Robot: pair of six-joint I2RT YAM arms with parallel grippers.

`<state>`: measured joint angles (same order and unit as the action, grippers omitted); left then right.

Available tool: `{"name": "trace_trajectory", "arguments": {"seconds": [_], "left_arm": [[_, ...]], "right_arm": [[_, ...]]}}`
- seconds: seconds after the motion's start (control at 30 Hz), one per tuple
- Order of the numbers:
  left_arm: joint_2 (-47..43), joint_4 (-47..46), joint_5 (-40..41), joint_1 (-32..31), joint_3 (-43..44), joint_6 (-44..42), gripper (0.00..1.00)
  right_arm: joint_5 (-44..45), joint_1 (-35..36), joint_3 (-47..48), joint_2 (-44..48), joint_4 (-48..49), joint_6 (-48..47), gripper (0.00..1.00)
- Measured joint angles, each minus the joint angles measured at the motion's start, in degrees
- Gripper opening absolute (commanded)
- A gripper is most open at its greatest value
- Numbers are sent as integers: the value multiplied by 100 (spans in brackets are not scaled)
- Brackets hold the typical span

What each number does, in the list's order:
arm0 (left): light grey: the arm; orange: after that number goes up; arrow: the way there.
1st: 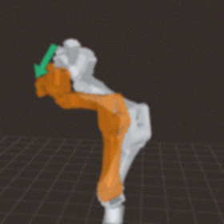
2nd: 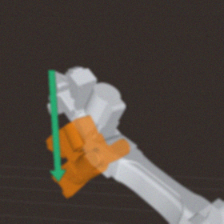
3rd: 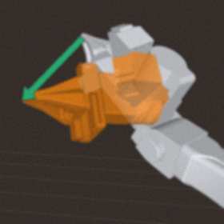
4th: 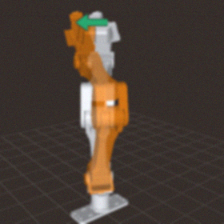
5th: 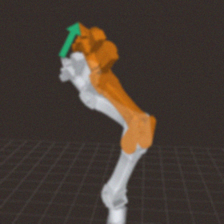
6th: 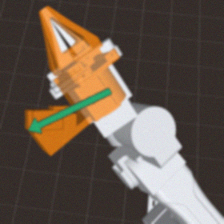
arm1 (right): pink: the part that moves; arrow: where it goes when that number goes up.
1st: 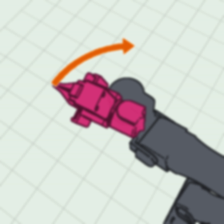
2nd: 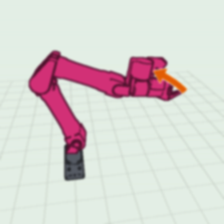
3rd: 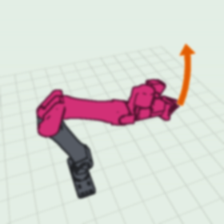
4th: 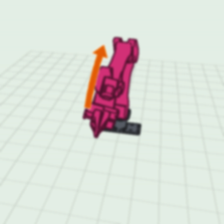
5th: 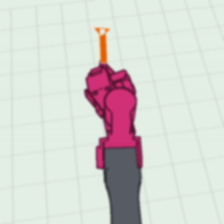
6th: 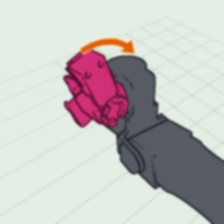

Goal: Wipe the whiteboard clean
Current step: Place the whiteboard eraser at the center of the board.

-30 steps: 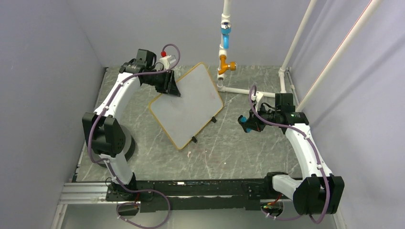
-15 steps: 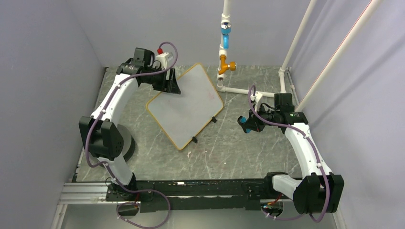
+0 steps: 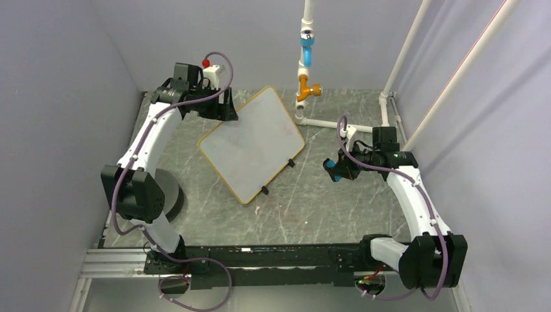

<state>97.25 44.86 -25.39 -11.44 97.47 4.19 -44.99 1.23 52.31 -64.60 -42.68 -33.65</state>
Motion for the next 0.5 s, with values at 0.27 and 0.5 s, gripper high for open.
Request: {"name": "trace_trajectory", "arguments": {"seconds": [0.27,0.5], "left_arm": [[-581,-509,317,55,-374,13,92],[-3132,-2028,737,81,-2435,-7,99]], "right_arm": [[323,4,-59,-133,76,81,0],[1565,9,-157,-1010,540,380,0]]}}
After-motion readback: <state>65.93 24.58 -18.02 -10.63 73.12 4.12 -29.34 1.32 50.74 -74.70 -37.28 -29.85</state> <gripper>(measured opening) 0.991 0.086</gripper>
